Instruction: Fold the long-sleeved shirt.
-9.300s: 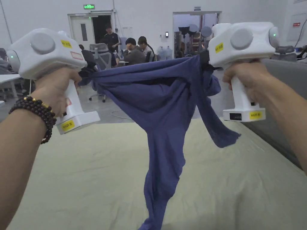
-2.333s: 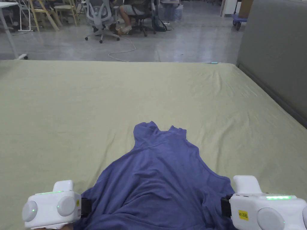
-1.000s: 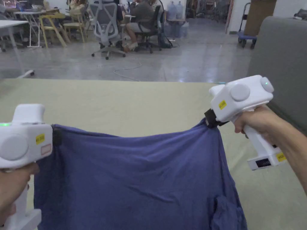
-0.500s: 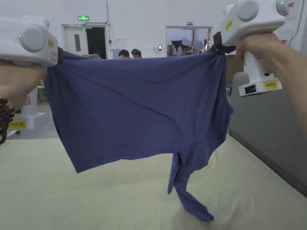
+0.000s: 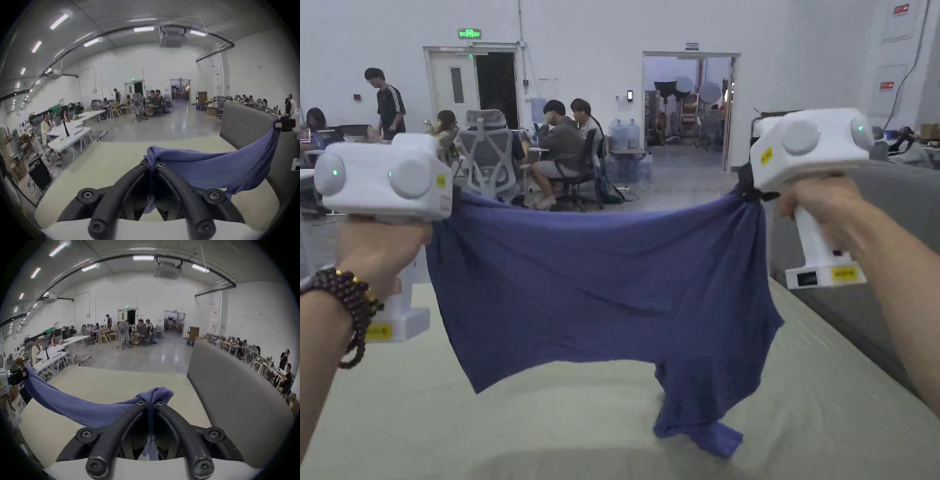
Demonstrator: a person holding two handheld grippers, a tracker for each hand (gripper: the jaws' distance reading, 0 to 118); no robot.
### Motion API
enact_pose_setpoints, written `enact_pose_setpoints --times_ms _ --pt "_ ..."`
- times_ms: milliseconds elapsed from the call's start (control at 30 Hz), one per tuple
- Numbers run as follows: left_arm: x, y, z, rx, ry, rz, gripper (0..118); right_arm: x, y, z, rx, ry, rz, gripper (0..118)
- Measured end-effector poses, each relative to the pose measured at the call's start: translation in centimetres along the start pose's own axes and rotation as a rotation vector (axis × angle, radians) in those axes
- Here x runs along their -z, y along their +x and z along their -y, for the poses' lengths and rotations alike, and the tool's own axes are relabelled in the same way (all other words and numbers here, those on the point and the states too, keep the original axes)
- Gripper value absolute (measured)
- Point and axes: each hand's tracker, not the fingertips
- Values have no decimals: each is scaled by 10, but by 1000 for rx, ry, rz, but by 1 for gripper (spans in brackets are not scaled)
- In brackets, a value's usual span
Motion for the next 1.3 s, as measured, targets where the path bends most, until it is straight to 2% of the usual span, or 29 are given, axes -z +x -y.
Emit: enact_pose_setpoints --times_ms 133,300,533,733,800,867,967,1033,1133,1300 --pt "20 3 60 5 -114 -3 0 38 -2 62 40 -86 -22 0" --pt "9 7 88 -43 -123 56 0 35 -3 117 84 -122 -49 0" --pt "-65 -3 140 -79 -111 93 0 -46 -11 192 71 -85 -46 0" --pt "-160 -2 274 -90 -162 93 0 -122 -28 314 52 -113 -38 0" --pt "-181 0 323 -99 -257 78 0 -144 -36 362 39 -176 -53 0" --pt "-199 2 368 -119 -359 98 0 -161 -48 408 23 -302 -78 0" --pt "-217 1 417 -141 -514 52 0 -172 -57 466 -2 -450 -100 0" --pt "-227 -1 439 -73 -598 10 0 -181 -61 494 18 -547 -82 0" --pt "-240 -2 457 -37 -648 -33 0 -196 -70 523 -55 -672 -93 0" --pt "-239 -4 476 9 -702 -34 0 -192 -72 558 -62 -777 -92 0"
